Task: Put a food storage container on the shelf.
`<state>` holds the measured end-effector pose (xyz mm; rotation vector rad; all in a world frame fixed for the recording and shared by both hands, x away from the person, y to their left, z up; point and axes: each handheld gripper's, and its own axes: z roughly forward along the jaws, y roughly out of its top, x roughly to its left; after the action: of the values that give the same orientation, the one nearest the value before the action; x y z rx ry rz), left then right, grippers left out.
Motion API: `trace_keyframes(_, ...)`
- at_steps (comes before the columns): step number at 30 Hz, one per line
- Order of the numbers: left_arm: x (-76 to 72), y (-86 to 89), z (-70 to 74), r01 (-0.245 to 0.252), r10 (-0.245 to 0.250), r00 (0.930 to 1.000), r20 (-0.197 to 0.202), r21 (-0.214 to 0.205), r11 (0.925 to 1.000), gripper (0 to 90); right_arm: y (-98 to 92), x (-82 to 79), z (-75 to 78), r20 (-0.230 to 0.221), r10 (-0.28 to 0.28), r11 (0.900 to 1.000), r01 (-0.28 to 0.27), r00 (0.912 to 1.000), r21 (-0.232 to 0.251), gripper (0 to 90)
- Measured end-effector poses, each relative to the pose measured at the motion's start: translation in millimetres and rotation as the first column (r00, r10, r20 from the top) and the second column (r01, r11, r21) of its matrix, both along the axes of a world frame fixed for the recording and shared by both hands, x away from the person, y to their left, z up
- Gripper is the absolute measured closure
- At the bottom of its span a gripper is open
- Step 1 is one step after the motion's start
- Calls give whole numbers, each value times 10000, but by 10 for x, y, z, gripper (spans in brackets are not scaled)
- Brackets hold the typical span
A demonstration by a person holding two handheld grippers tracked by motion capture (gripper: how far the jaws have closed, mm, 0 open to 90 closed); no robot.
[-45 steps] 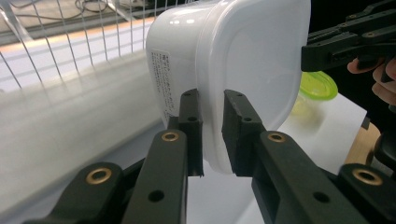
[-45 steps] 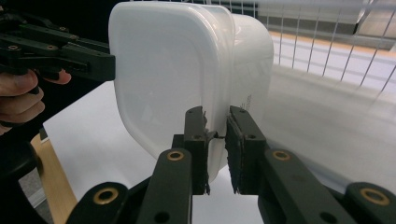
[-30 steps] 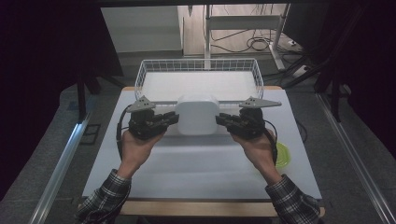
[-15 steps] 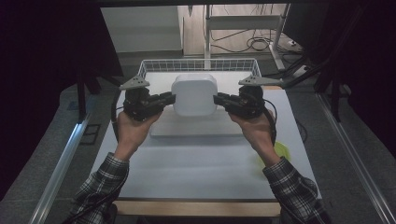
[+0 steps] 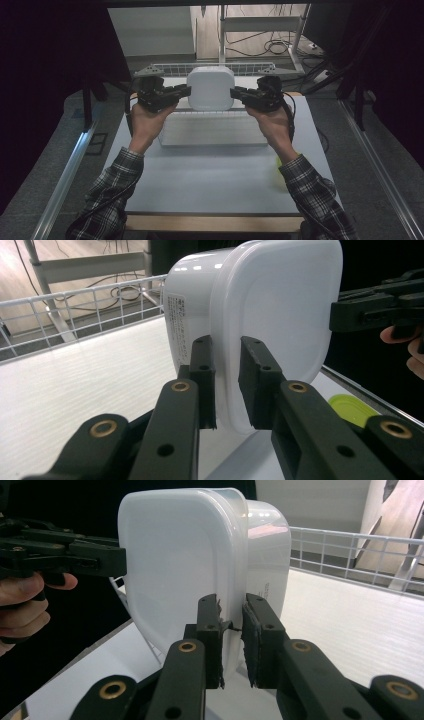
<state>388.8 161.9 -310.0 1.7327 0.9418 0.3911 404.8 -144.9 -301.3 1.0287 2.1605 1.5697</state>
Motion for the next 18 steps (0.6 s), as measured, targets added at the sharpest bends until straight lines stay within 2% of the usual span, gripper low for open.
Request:
trace_keyframes(6,129,-14,-64,-57,55,9998,-202,-79,10000,767,1,111,-10,-157,-132,9999,133,9998,69,785)
trace_keyframes(12,173,-17,-97,-166,164,9998,-107,-220,9996,757,9,174,-35,-316,-156,9998,159,9994,101,783)
trace_keyframes(18,195,-21,-116,-207,212,9995,214,-255,9995,738,24,239,-66,-517,-214,9997,218,9984,74,768)
